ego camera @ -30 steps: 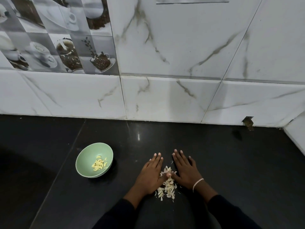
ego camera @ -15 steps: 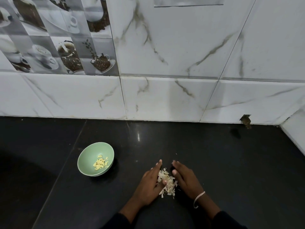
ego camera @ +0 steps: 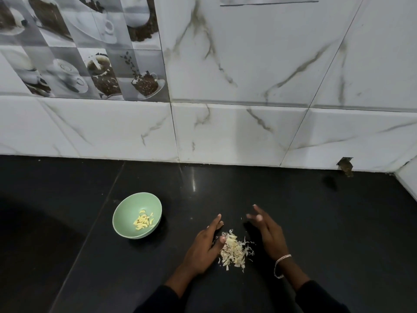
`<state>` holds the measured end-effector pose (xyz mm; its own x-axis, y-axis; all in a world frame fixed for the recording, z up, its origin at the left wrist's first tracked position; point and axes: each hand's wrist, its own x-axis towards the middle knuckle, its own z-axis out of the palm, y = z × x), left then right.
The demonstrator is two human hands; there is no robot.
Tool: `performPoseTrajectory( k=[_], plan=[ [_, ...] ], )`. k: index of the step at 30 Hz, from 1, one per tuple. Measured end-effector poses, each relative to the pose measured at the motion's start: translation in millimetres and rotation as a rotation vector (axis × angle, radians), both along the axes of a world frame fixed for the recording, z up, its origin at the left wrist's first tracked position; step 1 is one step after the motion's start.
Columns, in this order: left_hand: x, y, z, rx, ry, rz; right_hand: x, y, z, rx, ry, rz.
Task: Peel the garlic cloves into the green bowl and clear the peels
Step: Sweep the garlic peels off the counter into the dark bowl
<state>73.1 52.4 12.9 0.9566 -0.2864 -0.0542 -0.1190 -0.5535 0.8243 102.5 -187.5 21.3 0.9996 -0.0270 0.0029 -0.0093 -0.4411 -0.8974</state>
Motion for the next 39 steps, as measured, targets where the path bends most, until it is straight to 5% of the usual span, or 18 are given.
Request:
performPoseTrajectory(
  k=[2, 5, 9, 12, 16, 21, 24, 28, 31, 34, 39],
  plan=[
    [2, -2, -3, 0.071, -0.054, -0.009, 11, -4, 0, -0.183, 0.01, 0.001],
    [10, -5, -11, 0.284, -0.144, -0.063, 13, -6, -15, -0.735, 0.023, 0.229],
    [11, -13, -15, 0.44, -0.186, -0.211, -13, 3, -28, -0.901, -0.004, 0.446],
    [2, -12, -20, 0.324, -0.166, -0.269, -30, 3, -24, -0.753, -0.051, 0.527],
    [-3, -8, -15, 0.177, -0.147, -0.186, -22, -5, -12, -0.344, -0.057, 0.264],
    [12, -18, -11, 0.298, -0.177, -0.152, 11, 5, -12, -0.769, -0.009, 0.372],
    [5, -21, -18, 0.287, -0.155, -0.23, -13, 14, -39, -0.822, -0.125, 0.428],
    [-16, -22, -17, 0.011, -0.085, -0.182, -49, 12, -37, -0.371, -0.094, 0.336],
    [-18, -19, -9, -0.084, -0.067, 0.023, -54, -5, -13, -0.055, -0.079, -0.026],
    [-7, -19, -7, -0.176, -0.002, 0.256, -48, -43, -7, -0.052, 0.021, -0.283],
    [-16, -56, -5, -0.188, 0.148, 0.263, -32, -16, -23, -0.179, 0.1, -0.16]
  ],
)
